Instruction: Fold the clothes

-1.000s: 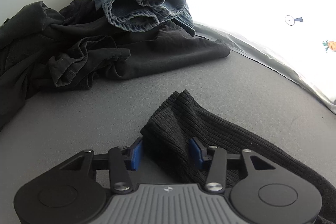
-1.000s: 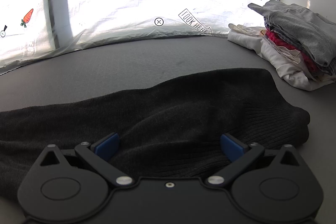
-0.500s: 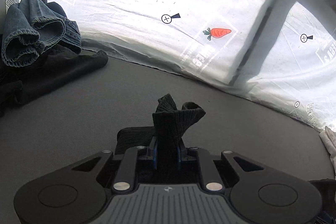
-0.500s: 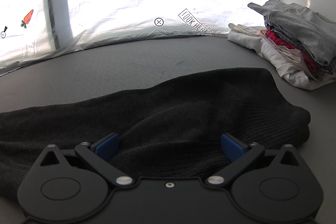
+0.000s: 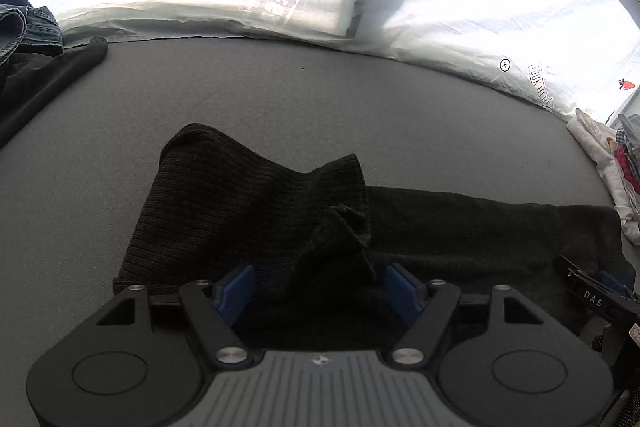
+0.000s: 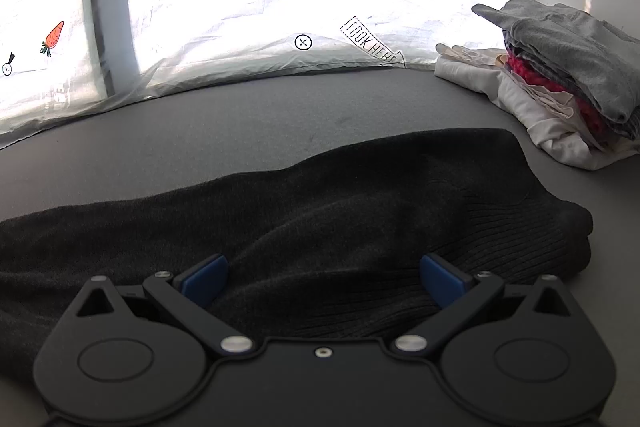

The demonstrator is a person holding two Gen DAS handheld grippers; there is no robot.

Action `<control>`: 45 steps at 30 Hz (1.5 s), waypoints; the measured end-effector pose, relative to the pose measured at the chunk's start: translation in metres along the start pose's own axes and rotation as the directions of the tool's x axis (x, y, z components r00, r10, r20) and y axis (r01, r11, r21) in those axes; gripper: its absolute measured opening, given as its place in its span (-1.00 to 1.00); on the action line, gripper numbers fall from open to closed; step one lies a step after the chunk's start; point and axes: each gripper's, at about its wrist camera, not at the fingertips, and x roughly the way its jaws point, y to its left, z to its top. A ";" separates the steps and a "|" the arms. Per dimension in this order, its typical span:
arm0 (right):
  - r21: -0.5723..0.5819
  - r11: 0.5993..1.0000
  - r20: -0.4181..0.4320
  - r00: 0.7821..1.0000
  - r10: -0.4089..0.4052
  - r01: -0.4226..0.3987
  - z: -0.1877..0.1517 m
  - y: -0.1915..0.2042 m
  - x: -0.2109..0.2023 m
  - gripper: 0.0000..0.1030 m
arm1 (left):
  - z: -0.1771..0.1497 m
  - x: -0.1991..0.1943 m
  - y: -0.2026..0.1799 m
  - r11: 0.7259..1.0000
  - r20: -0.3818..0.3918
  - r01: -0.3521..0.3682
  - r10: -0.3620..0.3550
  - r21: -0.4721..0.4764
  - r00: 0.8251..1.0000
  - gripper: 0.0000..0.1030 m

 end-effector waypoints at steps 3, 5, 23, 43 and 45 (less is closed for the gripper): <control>0.009 0.998 -0.057 0.997 0.056 -0.056 0.010 -0.004 -0.002 0.97 | -0.004 -0.017 0.018 0.998 0.039 -0.025 0.027 -0.053 0.999 0.48; 0.074 0.991 -0.064 0.991 0.115 -0.110 0.018 -0.009 -0.010 0.83 | -0.005 -0.027 0.033 0.993 0.055 -0.058 0.065 -0.105 0.996 0.52; 0.723 0.486 -0.121 0.602 0.789 -0.492 0.028 0.098 0.020 -0.39 | -0.002 -0.008 0.109 0.954 -0.028 -0.251 0.250 -0.162 0.968 0.56; 0.624 0.599 -0.331 0.524 0.785 -0.502 0.031 0.176 0.047 -0.75 | -0.011 0.012 0.105 0.943 -0.065 -0.279 0.271 -0.181 0.960 0.85; 0.567 0.602 -0.299 0.541 0.786 -0.562 0.036 0.176 0.033 -0.75 | -0.011 0.005 0.106 0.936 -0.055 -0.279 0.273 -0.213 0.960 0.83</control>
